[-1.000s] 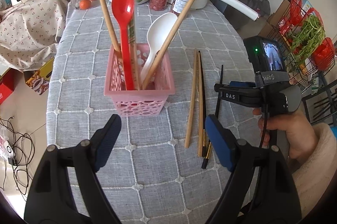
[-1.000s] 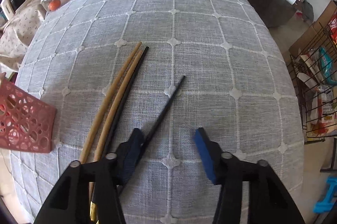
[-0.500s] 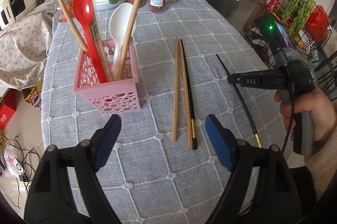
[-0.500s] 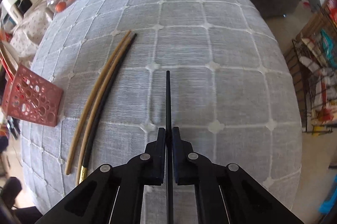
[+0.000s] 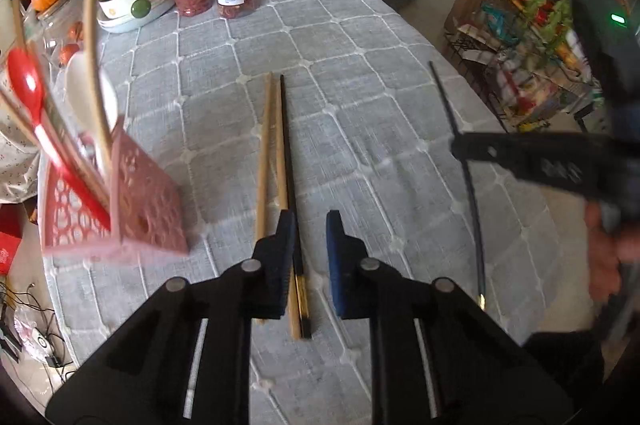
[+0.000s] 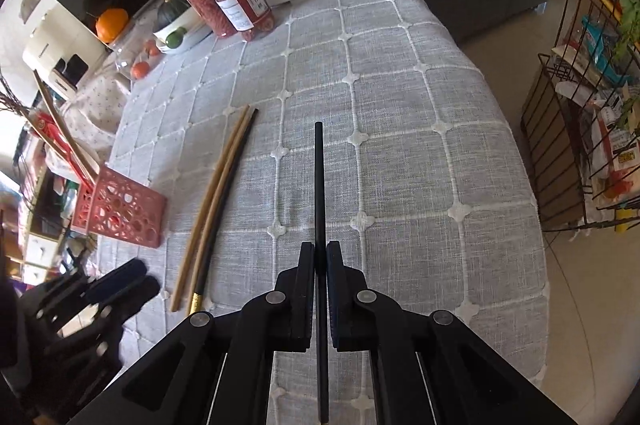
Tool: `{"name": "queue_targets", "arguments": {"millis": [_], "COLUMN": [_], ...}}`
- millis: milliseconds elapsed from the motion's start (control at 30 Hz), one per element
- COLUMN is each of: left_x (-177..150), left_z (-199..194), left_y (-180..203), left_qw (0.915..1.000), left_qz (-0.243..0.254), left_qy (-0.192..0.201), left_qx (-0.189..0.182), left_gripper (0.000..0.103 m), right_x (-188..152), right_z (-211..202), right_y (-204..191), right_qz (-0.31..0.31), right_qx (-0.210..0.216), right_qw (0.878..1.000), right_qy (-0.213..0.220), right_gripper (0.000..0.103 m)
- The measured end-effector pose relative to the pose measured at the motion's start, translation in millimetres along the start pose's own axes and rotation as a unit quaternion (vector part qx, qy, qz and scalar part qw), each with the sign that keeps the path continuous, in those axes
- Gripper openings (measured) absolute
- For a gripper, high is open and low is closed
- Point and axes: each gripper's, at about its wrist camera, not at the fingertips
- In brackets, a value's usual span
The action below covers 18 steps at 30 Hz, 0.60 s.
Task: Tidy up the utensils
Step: 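Grasp a wooden and a black chopstick with left tool while right tool lifts its black chopstick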
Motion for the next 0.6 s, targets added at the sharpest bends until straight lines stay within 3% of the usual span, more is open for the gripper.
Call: {"name": "queue_targets", "arguments": {"millis": [333, 600], "left_x": [47, 56], "left_z": [62, 85], "left_y": [10, 13], "left_qw": [0.9968, 0.9951], "left_qz": [-0.031, -0.042], "left_qy": [-0.019, -0.039], "left_qx": [0.071, 0.081], "left_gripper": [0.007, 0.006], "right_x": [4, 1], "right_z": [-10, -9], "right_y": [2, 16], "right_qz": [-0.006, 0.008], "right_qx": [0.026, 0.025], "right_qw": [1.0, 1.0], "right_qy": [0.015, 0.013], "right_gripper": [0.006, 0.006]}}
Point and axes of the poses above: each gripper's, at about its wrist camera, not at the fingertips, and z roughly the way its jaws point, y to its right, x to its top, and after that the axes turned 15 degrees about -z, right-handed
